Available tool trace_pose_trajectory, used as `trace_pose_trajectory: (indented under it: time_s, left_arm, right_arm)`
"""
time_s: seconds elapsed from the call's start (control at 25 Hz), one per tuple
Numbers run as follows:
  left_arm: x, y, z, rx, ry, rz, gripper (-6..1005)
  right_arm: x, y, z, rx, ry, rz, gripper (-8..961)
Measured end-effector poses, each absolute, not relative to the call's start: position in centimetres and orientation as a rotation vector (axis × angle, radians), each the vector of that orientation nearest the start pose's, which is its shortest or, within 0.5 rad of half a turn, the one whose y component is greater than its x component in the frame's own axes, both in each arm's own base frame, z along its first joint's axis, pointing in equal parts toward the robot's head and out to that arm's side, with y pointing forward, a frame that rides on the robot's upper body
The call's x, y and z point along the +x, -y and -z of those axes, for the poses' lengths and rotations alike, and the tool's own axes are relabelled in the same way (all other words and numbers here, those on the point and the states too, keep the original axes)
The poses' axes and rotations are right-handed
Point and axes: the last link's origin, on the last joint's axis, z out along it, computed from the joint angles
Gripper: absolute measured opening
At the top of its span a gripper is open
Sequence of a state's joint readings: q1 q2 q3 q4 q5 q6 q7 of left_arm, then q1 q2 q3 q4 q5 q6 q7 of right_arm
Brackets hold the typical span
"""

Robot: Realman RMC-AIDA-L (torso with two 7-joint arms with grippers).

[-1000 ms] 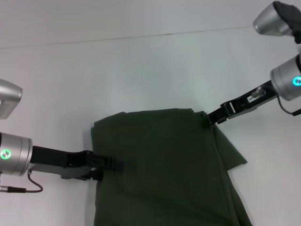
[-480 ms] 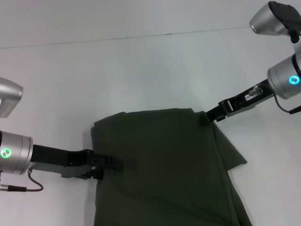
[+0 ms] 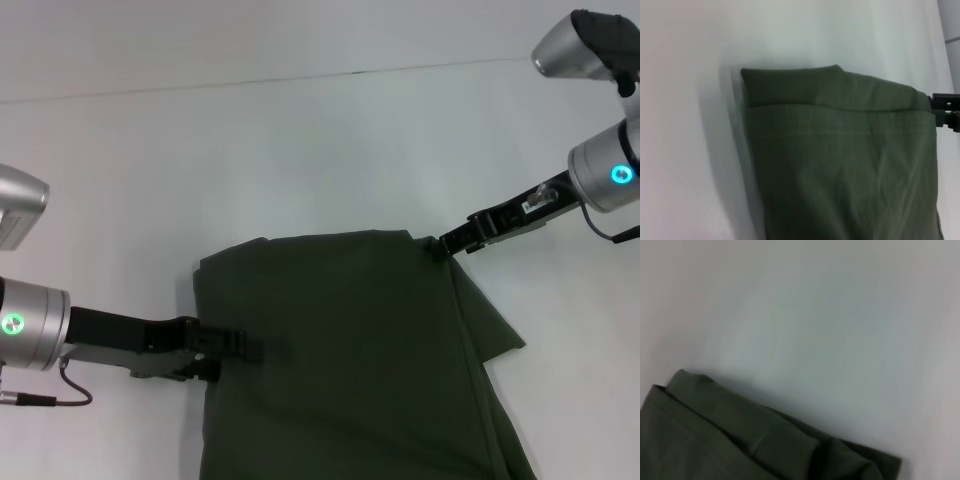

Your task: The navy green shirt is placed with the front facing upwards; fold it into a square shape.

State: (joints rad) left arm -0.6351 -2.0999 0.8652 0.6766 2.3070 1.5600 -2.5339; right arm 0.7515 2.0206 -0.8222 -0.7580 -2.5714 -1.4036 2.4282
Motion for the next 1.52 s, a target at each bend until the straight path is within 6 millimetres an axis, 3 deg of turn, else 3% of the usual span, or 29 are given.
trace_pose_trajectory:
  time_s: [0.44,0.92,1.12,1.36,1.52]
  left_arm:
    - [-25.0,-32.4,4.1,-2.440,2.069,0.167,842]
    - [-24.9,-32.4,4.1,-2.446,2.066,0.167,843]
    - [-24.7,-32.4,4.2,-2.451,2.065,0.167,843]
    - [-24.7,-32.3,4.2,-2.459,2.069,0.165,842]
    - [-24.6,-32.3,4.2,-2.459,2.069,0.166,842]
  right_arm:
    - [25.6,-38.8,0.3,-2.423,-1.531,0.111,625]
    - [25.6,-38.7,0.7,-2.421,-1.530,0.157,626]
    - [25.6,-38.6,0.7,-2.416,-1.542,0.158,534]
    - [25.3,-38.7,0.6,-2.422,-1.541,0.153,275]
    - [25.2,-38.7,0.7,-2.432,-1.541,0.156,166]
